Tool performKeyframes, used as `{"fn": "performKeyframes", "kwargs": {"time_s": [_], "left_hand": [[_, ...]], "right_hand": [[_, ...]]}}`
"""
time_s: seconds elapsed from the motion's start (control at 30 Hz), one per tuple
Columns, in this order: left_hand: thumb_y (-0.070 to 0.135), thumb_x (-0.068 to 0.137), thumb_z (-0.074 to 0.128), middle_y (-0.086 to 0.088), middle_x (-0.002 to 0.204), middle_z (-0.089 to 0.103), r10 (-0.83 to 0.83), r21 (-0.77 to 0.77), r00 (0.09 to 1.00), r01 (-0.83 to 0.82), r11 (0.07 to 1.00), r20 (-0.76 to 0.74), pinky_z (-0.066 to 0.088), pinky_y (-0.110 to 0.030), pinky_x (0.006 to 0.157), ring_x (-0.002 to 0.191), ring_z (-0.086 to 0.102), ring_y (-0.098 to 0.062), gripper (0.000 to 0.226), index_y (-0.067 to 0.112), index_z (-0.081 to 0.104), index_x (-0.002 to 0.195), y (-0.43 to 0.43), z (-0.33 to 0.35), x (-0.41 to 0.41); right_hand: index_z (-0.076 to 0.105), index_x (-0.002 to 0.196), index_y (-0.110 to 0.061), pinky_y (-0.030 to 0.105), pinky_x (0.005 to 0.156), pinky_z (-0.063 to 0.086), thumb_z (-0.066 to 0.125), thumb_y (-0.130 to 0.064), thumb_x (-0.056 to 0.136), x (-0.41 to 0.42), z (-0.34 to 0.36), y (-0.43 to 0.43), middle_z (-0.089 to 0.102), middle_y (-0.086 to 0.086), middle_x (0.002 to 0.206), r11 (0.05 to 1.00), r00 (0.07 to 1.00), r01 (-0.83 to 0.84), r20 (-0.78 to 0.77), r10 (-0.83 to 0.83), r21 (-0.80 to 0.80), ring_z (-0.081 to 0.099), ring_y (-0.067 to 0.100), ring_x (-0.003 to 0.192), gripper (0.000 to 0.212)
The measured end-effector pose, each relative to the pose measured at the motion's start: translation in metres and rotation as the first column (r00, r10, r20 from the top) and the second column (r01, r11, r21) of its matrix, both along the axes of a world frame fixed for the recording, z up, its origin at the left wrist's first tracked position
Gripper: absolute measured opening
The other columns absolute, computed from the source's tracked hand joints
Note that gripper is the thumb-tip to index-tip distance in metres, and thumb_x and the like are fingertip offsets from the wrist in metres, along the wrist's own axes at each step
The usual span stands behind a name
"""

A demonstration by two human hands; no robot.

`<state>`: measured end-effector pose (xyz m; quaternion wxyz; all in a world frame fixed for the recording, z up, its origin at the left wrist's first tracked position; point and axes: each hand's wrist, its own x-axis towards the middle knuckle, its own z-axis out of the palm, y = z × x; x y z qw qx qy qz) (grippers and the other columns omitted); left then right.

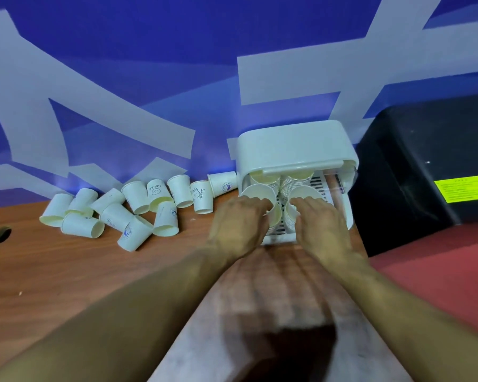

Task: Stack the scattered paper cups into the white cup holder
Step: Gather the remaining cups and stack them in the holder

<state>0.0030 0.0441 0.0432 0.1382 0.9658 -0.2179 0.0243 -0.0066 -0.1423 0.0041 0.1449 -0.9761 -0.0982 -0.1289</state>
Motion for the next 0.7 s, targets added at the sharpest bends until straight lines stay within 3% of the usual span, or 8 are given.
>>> {"fn": "performKeyframes", "kwargs": {"time_s": [0.3,0.5,0.7], "left_hand": [[0.039,0.098,0.045,-0.004,0.084,0.066,-0.01,-0.001,0.999,0.01,1.0,-0.037,0.033,-0.032,0.058,0.082,0.06,-0.029,0.024,0.024,0.064,0.098,-0.011,-0.026,0.007],[0.036,0.1,0.042,-0.005,0.096,0.069,-0.017,0.112,0.998,0.024,0.993,-0.069,0.028,-0.03,0.06,0.089,0.061,-0.03,0.028,0.023,0.065,0.106,-0.02,-0.035,0.013],[0.029,0.09,0.057,-0.005,0.078,0.069,-0.023,0.106,0.995,0.034,0.994,-0.096,0.03,-0.028,0.055,0.072,0.062,-0.032,0.013,0.022,0.066,0.084,-0.027,-0.045,0.013]], "right_hand": [[0.068,0.097,-0.009,0.036,0.067,0.049,0.07,-0.011,0.077,0.005,-0.027,0.001,0.065,0.006,0.08,0.998,0.995,-0.059,-0.075,0.06,0.01,0.06,0.03,0.072,0.021],[0.065,0.092,-0.011,0.038,0.069,0.046,0.051,-0.018,0.089,0.01,-0.047,-0.004,0.063,0.005,0.079,0.998,0.996,-0.028,-0.082,0.032,0.051,0.057,0.03,0.073,0.016],[0.065,0.088,-0.012,0.038,0.067,0.039,0.055,-0.011,0.086,0.006,-0.05,-0.003,0.06,0.003,0.076,0.997,1.0,-0.007,-0.018,0.008,0.074,0.054,0.028,0.073,0.01]]}}
